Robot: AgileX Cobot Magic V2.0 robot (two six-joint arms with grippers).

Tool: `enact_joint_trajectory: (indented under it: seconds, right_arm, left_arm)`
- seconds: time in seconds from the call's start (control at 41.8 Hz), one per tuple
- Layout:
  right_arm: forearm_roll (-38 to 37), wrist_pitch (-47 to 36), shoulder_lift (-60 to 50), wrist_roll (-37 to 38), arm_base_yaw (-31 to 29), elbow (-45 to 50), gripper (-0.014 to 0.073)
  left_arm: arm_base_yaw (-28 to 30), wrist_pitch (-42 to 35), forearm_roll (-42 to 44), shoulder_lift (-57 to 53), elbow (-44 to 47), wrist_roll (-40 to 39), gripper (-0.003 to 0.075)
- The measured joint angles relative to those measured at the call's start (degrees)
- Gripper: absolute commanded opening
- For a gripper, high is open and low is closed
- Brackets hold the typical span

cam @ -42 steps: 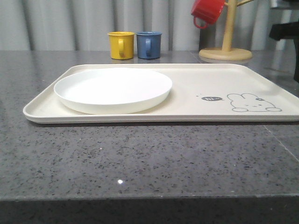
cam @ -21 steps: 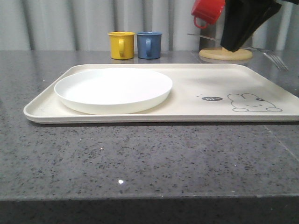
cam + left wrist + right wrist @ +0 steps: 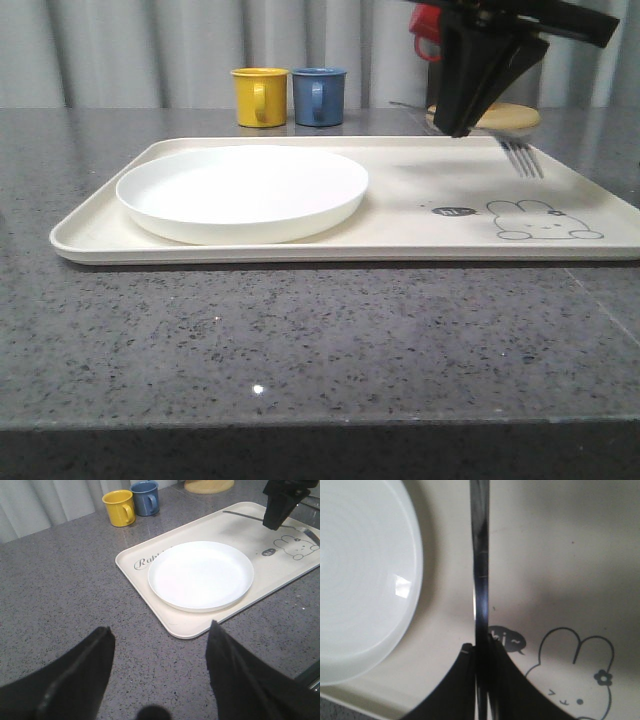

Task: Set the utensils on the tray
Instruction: 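Lower the fork onto the tray beside the plate and release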

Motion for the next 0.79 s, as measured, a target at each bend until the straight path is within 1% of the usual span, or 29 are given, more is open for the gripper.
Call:
enact_joint_trajectory:
  seconds: [0.191,0.407,0.479,0.622,0.694,0.79]
  right_arm:
    - [-1.8,-3.6,3.7,6.8,0.0,0.0,-0.0024]
    - [-0.8,-6.9,6.3,9.1,0.0,0.0,-0.0017]
    - [0.0,-7.4,6.9,9.2,0.0,0.0,0.0041]
    - [1.7,-7.9,7.4,9.2,0.0,0.0,0.0258]
    - [2.1,-8.0,7.4,9.2,0.0,-0.1,0.0335]
    - [2.2,-8.2,7.4,9.2,0.0,-0.2,0.0384]
  left_arm:
    - [0.0,0.0,0.0,0.0,0.0,0.0,0.0409]
    - [0.0,0.0,0.0,0.0,0.0,0.0,0.0409]
    - [0.0,0.0,0.0,0.0,0.0,0.0,0.0409]
    - [0.0,0.0,0.0,0.0,0.0,0.0,0.0409]
    - [0.0,0.0,0.0,0.0,0.0,0.0,0.0409]
    - [0.0,0.0,0.0,0.0,0.0,0.0,0.0409]
